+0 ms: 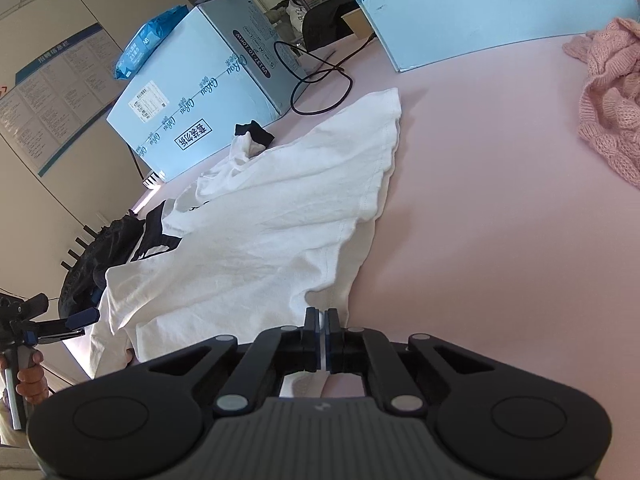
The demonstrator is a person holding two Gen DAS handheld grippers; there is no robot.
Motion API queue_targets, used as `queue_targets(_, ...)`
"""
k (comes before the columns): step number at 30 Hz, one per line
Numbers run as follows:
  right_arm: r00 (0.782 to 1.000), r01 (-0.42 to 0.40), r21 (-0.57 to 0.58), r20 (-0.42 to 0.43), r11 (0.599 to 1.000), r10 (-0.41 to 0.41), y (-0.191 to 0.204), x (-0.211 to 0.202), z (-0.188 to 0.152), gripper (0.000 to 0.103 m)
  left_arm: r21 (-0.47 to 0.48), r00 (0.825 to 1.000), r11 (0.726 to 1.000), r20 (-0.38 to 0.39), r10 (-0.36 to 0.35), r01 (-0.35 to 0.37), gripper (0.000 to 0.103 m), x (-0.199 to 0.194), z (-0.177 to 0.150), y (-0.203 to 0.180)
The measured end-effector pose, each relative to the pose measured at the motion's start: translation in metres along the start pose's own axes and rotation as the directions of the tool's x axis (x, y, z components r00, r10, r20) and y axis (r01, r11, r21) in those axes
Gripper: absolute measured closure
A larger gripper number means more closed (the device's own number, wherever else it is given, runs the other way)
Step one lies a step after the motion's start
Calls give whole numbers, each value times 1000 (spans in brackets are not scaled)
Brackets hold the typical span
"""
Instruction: Fold clothes
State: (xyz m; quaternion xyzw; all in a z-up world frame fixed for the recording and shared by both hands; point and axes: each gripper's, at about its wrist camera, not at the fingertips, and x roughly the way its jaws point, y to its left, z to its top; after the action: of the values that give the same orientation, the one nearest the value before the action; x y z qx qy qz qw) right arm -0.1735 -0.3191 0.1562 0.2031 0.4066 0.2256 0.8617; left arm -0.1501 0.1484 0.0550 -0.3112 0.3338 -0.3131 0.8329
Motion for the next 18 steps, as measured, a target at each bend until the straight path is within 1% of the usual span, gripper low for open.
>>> queue_targets(3, 1000, 7, 13, 10, 1000, -8, 1, -14, -13, 103, 6, 999, 1000, 35, 13, -13, 19, -8, 7, 0)
queue_targets(5, 1000, 14, 8, 1, 1000, -14, -5, -12, -18, 102, -2, 998, 1000, 61, 1, -1, 19, -13, 11, 2)
queue_targets(6, 1000, 18, 0, 11, 1000, -18, -5, -14, -20, 102, -12, 998, 1000, 70, -7, 7, 19, -15, 12, 3)
queue_targets(8, 999, -10, -8, 46, 1000, 10, -4, -17, -20, 95, -26, 997, 1000, 76, -9, 11, 19, -15, 13, 5)
queue_targets(9, 998, -32, -5, 59, 999, 32, -5, -18, -19, 94, -32, 997, 999, 77, -7, 9, 19, -15, 13, 6)
queue_targets(10, 998, -32, -17, 61, 999, 33, -4, -15, -17, 90, -31, 997, 999, 75, -9, 11, 19, -14, 11, 6)
queue_targets(11, 998, -29, -31, 62, 999, 31, -3, -11, -15, 85, -29, 997, 999, 72, -12, 14, 19, -13, 10, 6)
queue_targets(12, 998, -26, -45, 62, 999, 29, -2, -8, -13, 76, -27, 998, 999, 68, -15, 17, 19, -12, 9, 6)
queue_targets(13, 998, -23, -58, 63, 998, 27, -1, -4, -11, 73, -25, 998, 1000, 65, -17, 19, 19, -12, 8, 6)
queue_targets(17, 998, -3, -94, 69, 996, 9, 0, 12, -3, 74, -26, 999, 1000, 54, 3, -1, 19, -12, 5, 8)
queue_targets(18, 997, -14, -101, 72, 995, 21, 1, 15, -1, 74, -31, 998, 1000, 56, 6, -4, 19, -13, 5, 10)
